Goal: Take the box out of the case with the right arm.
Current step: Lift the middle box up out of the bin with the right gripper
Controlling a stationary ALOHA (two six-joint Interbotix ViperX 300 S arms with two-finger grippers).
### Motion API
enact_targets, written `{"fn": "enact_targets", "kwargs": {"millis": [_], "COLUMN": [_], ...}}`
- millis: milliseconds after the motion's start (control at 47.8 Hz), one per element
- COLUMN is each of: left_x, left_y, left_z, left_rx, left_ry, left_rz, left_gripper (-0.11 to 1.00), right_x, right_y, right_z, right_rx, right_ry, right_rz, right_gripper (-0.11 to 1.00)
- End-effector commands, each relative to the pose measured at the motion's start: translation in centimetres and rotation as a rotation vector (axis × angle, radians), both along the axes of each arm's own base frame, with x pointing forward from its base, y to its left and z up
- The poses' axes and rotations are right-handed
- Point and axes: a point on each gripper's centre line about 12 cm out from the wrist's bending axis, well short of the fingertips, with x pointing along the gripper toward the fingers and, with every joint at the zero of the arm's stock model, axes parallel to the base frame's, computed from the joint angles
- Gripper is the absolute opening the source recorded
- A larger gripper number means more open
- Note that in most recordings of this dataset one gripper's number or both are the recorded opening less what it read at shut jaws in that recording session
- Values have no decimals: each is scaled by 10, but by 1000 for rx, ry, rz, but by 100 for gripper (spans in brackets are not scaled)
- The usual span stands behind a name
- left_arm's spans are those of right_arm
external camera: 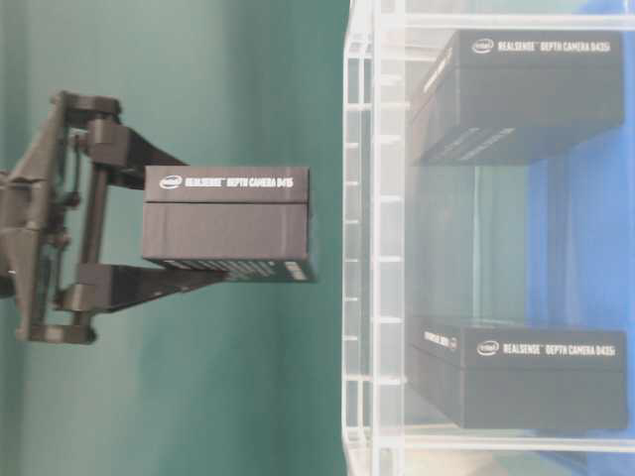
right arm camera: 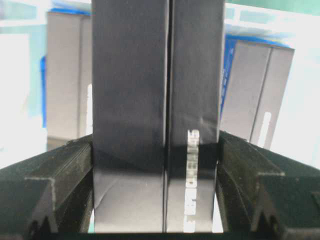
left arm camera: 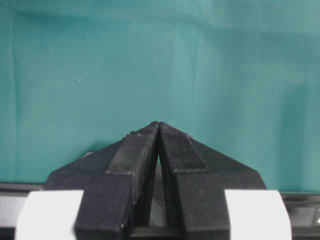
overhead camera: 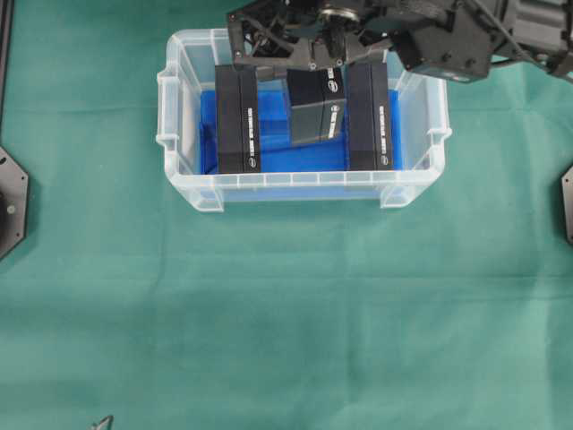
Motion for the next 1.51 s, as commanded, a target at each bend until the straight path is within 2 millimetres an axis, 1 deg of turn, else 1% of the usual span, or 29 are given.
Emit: {"fn": "enact_targets", "kwargs": {"millis": [0, 125, 397, 1484], "left_x": [0, 0, -1, -1], "left_y": [0, 0, 0, 0], "left_z": [8, 7, 7, 7], "left_rx": [0, -2, -5, -13], "left_ry": [-17, -11, -7, -7], "left_rz": [0, 8, 14, 26], "left_gripper": [0, 0, 0, 0], "right_x": [-12, -13, -12, -15], "right_y": [6, 8, 10, 9], "right_z": [36, 39, 38, 38], "right_rx": [-30, -40, -40, -38], "right_ry": [-78, -79, -77, -63], "right_rz": [8, 9, 14, -4], "right_gripper": [67, 67, 67, 67]}}
